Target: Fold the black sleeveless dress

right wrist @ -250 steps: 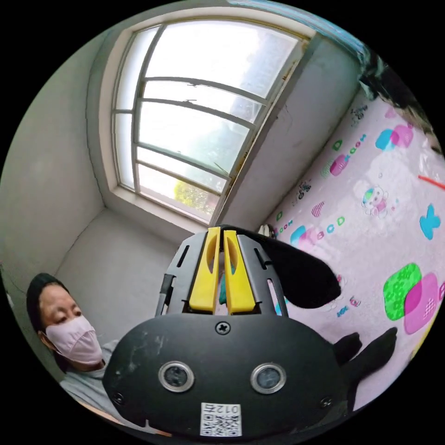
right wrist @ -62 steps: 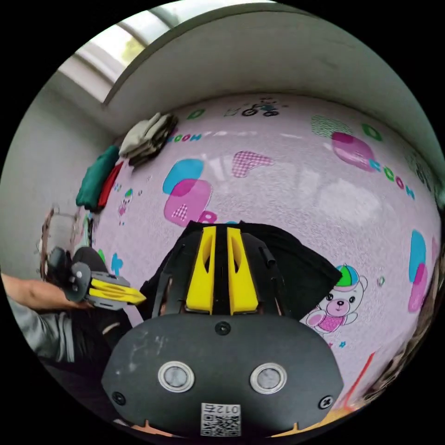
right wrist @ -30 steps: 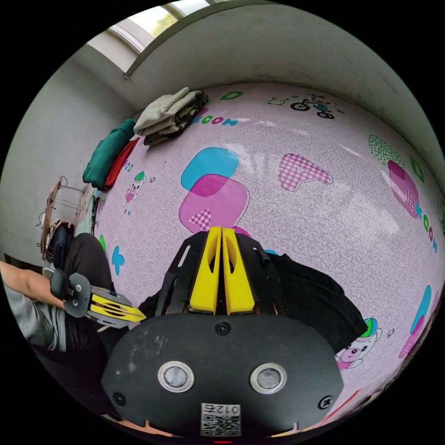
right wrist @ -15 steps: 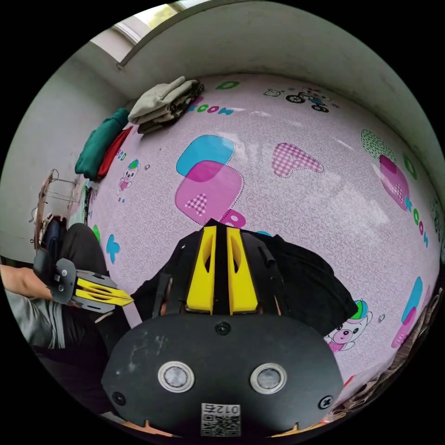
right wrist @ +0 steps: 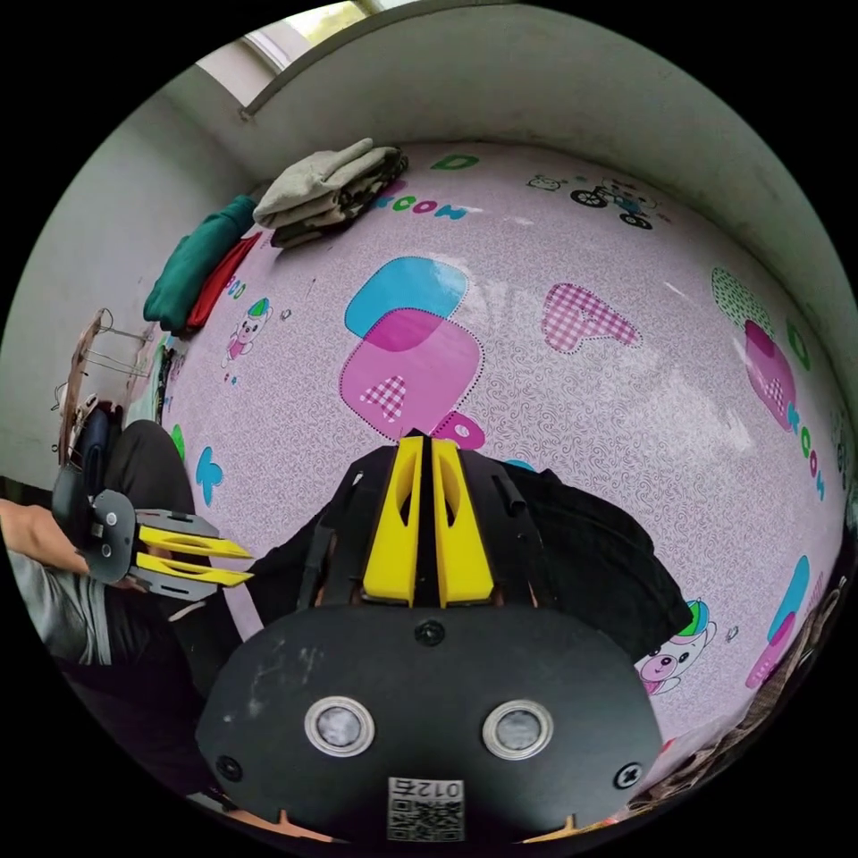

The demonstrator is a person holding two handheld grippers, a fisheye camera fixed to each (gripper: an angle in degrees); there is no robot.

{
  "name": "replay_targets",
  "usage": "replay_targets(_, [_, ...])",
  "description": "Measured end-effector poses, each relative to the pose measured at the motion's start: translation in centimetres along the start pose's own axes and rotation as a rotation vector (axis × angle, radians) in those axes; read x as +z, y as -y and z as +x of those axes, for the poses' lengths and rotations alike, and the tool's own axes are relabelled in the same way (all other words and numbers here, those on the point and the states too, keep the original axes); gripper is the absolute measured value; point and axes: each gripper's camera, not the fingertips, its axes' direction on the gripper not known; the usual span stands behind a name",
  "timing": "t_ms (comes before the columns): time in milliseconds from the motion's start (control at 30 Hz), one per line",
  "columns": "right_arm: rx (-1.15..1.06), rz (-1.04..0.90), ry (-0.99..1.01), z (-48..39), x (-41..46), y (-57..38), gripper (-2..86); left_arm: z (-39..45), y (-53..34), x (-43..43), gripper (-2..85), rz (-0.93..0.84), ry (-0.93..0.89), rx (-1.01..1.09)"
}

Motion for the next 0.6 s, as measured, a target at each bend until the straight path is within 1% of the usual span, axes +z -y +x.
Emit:
replay_targets(100, [0.019, 0.020, 0.006, 0.0, -0.4, -0.7, -0.9, 0.1, 0.3, 0.8, 2.5, -0.029, -0.022, 0.016])
replay_targets(200, [0.024, 0.055, 0.029, -0.2, -1.1, -1.5, -0.8, 0.4, 0.3, 1.6, 1.5, -0.064, 0.035, 0.033])
replay_targets(367, [0.020, 0.103, 0.049, -0.6, -2.1, -2.8, -0.9, 1.3, 0.0, 1.5, 0.4, -0.017, 0.065, 0.096])
replay_targets(433, [0.018, 0.120, 0.087, -0.6, -2.2, -3.2, -0.9, 1.1, 0.0, 1.8, 0.3, -0.030, 0.084, 0.091])
replay_targets(600, [0.023, 0.073, 0.055, -0.9, -0.7, -3.1, -0.9, -0.5, 0.5, 2.8, 0.2, -0.064, 0.024, 0.027])
